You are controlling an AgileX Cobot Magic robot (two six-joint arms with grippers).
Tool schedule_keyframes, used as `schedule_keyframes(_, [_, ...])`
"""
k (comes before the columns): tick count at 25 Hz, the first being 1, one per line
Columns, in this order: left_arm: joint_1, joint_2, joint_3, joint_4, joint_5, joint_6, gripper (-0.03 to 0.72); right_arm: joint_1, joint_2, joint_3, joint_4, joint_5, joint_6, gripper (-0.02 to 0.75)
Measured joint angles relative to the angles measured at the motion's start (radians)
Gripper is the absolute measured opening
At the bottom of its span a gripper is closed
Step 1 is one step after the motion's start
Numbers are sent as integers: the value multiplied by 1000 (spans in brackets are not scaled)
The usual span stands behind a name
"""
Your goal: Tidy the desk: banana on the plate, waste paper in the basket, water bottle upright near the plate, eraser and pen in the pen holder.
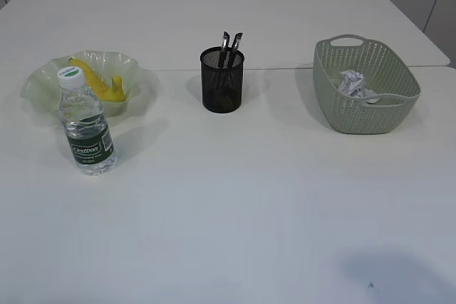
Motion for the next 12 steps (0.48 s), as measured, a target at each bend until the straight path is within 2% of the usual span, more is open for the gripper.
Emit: schedule_keyframes(12, [0,-133,12,-77,54,81,430,0,-261,0,-16,19,2,391])
